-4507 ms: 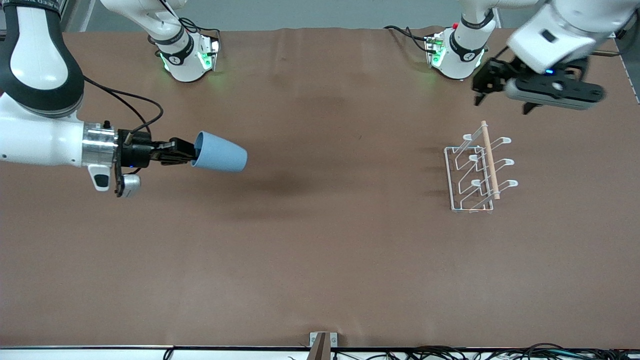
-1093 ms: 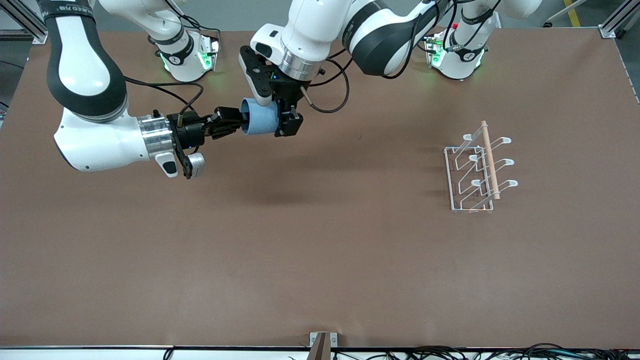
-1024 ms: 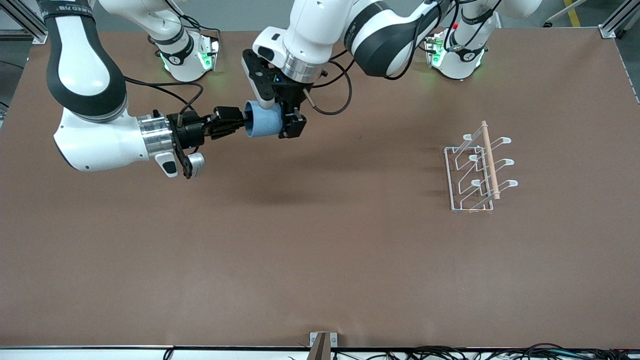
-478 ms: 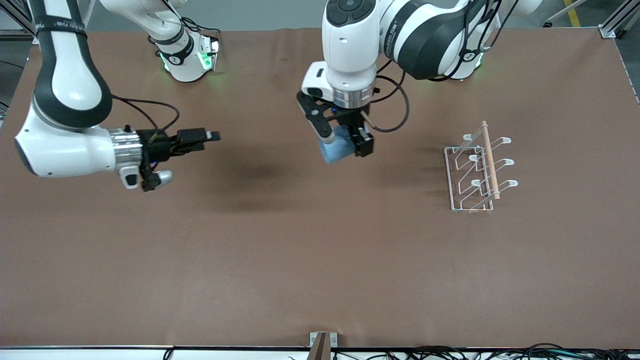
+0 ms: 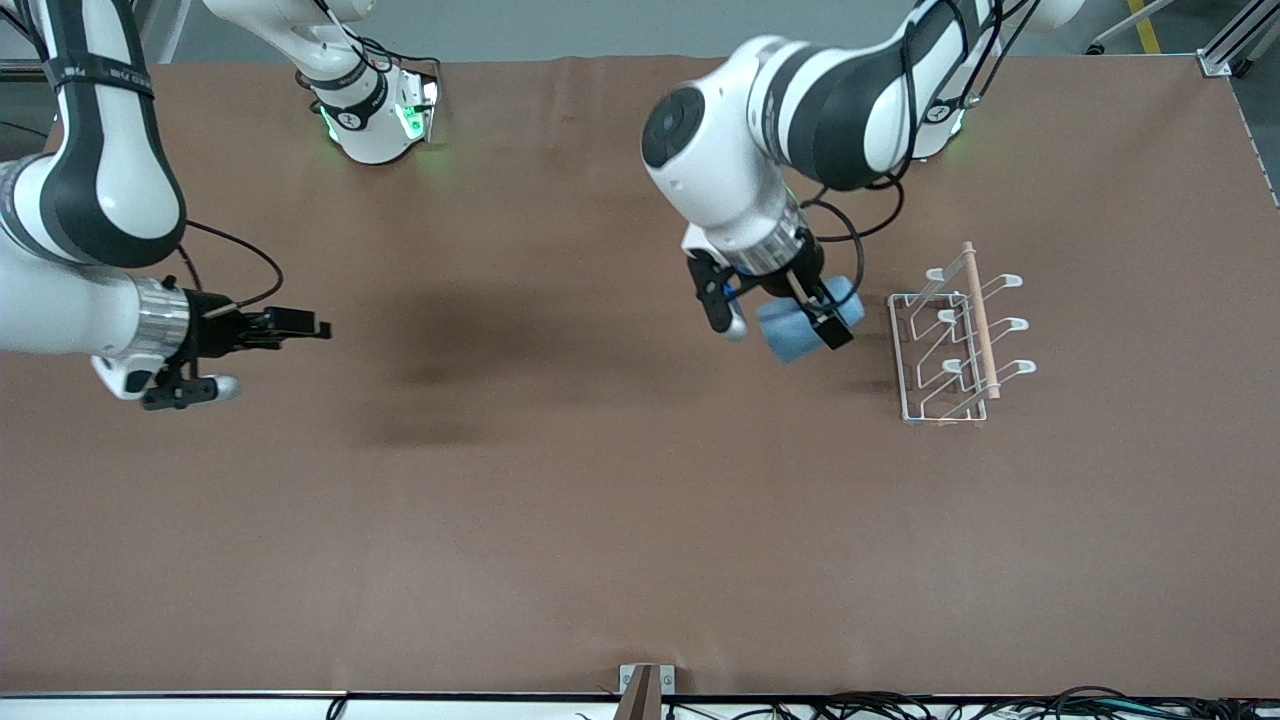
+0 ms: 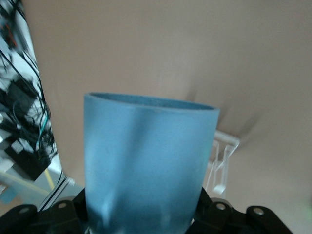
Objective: Hang cup on cup holder
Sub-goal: 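Carry the cup to the holder while the right gripper withdraws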
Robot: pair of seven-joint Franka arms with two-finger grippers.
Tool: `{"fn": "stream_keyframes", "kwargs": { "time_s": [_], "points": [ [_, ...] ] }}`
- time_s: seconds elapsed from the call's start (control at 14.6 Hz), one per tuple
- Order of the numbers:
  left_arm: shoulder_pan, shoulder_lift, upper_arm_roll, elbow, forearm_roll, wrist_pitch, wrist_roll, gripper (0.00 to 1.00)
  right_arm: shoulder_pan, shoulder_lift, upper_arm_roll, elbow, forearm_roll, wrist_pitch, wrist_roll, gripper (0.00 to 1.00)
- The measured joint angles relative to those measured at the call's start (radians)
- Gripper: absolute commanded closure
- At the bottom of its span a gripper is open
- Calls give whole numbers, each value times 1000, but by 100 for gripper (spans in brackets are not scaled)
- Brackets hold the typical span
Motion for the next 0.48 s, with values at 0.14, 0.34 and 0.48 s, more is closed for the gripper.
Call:
{"fn": "stream_keyframes", "kwargs": {
  "time_s": [0.14, 0.34, 0.48],
  "points": [
    [51, 8, 1, -41, 70, -14, 86, 55, 0, -34, 1, 39, -128, 6, 0, 0],
    [90, 9, 1, -145, 246, -31, 145, 55, -5, -59, 1, 175, -265, -57, 1, 0],
    [90, 10, 1, -225, 344, -47, 145, 55, -21, -64, 0, 281, -298, -103, 0, 0]
  ]
}}
